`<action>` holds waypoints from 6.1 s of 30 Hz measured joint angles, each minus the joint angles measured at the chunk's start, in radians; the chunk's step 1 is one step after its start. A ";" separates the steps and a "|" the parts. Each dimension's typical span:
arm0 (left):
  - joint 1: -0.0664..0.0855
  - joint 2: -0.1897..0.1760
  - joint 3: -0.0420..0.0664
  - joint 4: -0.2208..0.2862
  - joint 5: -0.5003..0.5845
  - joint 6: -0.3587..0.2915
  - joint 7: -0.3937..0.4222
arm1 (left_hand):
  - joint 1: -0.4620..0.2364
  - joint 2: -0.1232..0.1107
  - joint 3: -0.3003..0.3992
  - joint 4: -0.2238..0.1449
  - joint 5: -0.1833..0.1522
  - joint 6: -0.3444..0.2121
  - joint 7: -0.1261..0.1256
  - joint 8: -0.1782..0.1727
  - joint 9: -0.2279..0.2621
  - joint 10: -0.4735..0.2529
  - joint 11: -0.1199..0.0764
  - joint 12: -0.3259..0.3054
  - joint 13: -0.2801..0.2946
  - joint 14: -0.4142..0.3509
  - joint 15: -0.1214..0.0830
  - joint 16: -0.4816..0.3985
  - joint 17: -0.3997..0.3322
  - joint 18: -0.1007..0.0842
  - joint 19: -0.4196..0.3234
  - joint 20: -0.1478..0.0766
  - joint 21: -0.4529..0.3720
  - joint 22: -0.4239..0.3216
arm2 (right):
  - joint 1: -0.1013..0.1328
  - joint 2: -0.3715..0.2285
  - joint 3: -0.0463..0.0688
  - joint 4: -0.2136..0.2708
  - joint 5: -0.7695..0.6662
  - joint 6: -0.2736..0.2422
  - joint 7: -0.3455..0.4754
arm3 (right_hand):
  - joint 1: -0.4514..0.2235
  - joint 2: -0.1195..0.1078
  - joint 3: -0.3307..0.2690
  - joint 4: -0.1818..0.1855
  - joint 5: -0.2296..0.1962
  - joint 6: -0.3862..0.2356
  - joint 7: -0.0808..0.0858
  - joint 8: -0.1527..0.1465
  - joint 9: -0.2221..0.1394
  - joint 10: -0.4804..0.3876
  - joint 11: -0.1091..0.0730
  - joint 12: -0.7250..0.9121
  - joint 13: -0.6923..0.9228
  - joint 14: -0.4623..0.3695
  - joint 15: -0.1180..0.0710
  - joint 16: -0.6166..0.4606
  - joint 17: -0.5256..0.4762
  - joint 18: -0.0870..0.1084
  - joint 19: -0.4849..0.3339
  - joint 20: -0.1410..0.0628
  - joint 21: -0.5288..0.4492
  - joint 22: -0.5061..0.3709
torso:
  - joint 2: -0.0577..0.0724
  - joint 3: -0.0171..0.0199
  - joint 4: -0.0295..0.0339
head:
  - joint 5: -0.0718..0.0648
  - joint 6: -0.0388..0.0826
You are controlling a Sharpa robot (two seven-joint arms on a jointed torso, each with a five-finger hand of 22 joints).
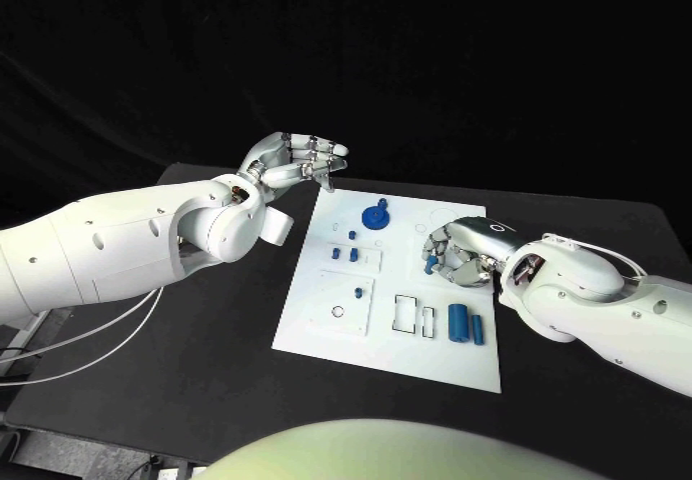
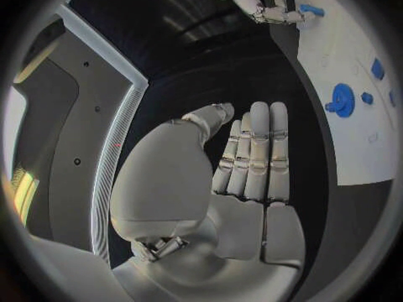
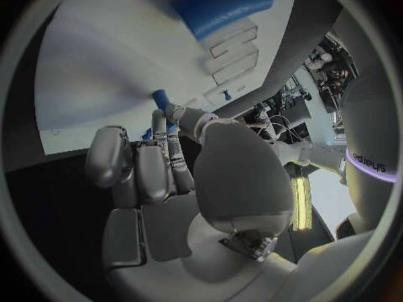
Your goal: Assemble the parts on the task board
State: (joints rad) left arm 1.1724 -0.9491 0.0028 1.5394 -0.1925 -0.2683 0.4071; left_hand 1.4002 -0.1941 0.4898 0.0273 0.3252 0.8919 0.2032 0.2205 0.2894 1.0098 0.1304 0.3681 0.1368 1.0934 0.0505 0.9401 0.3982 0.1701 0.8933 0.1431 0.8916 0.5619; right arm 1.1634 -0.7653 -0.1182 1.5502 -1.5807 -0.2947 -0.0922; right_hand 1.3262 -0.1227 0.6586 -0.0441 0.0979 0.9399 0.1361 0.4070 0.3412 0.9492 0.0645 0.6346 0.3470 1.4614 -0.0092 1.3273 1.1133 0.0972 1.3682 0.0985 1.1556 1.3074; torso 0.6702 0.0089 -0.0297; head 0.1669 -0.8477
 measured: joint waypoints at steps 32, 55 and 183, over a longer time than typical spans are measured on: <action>0.000 0.014 0.000 -0.009 0.000 0.002 -0.004 | 0.000 0.000 0.000 0.000 0.000 0.000 0.000 0.000 0.000 0.000 0.000 0.000 0.000 0.000 0.000 0.000 0.000 0.000 0.000 0.000 0.000 0.000 | 0.002 0.096 0.010 0.190 0.004 -0.052 0.014 | -0.018 -0.001 0.000 0.000 -0.008 0.003 -0.003 -0.002 0.001 0.009 0.002 -0.011 -0.010 0.000 0.000 -0.001 -0.001 0.002 0.003 -0.003 0.012 0.001 | 0.000 -0.0013 0.0025 | 0.009 0.011; 0.000 0.028 0.000 -0.008 0.000 0.005 -0.005 | 0.000 0.000 0.000 0.000 0.000 0.000 0.000 0.000 -0.001 -0.004 0.004 0.000 0.000 0.000 0.000 0.000 0.001 0.000 0.000 0.000 0.000 0.001 | -0.103 0.226 -0.001 0.052 -0.009 -0.052 0.038 | -0.028 -0.003 0.000 0.000 -0.011 0.002 -0.002 0.002 0.005 0.010 0.003 -0.015 -0.011 0.000 0.000 -0.001 0.000 0.002 0.003 -0.003 0.012 0.000 | 0.003 0.0012 0.0012 | 0.031 -0.003; -0.021 0.007 -0.009 -0.004 0.000 0.022 -0.020 | -0.013 0.013 -0.006 0.000 0.004 -0.004 0.004 0.000 -0.005 -0.018 0.004 0.015 0.004 -0.007 0.000 0.000 0.007 0.000 -0.004 0.004 0.000 0.002 | -0.147 -0.191 -0.007 0.235 0.225 -0.140 -0.260 | -0.201 -0.079 -0.386 0.301 0.145 -0.084 -0.006 0.009 0.163 0.294 -0.021 0.595 0.698 0.005 -0.020 0.143 0.195 -0.044 0.092 -0.018 0.217 0.001 | -0.038 -0.0019 -0.0671 | -0.098 -0.005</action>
State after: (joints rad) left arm 1.1515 -0.9421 -0.0065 1.5358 -0.1923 -0.2459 0.3875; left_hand 1.3871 -0.1811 0.4841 0.0277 0.3290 0.8882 0.2068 0.2206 0.2846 0.9919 0.1341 0.3831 0.1406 1.0863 0.0504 0.9401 0.4053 0.1700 0.8897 0.1468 0.8916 0.5643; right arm 1.0163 -0.9563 -0.1255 1.7852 -1.3558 -0.4342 -0.3518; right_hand 1.1252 -0.2014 0.2729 0.2565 0.2424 0.8554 0.1305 0.4163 0.5042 1.2429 0.0437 1.2293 1.0455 1.4666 -0.0289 1.4701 1.3082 0.0535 1.4606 0.0809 1.3730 1.3080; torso 0.6319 0.0070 -0.0968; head 0.0685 -0.8530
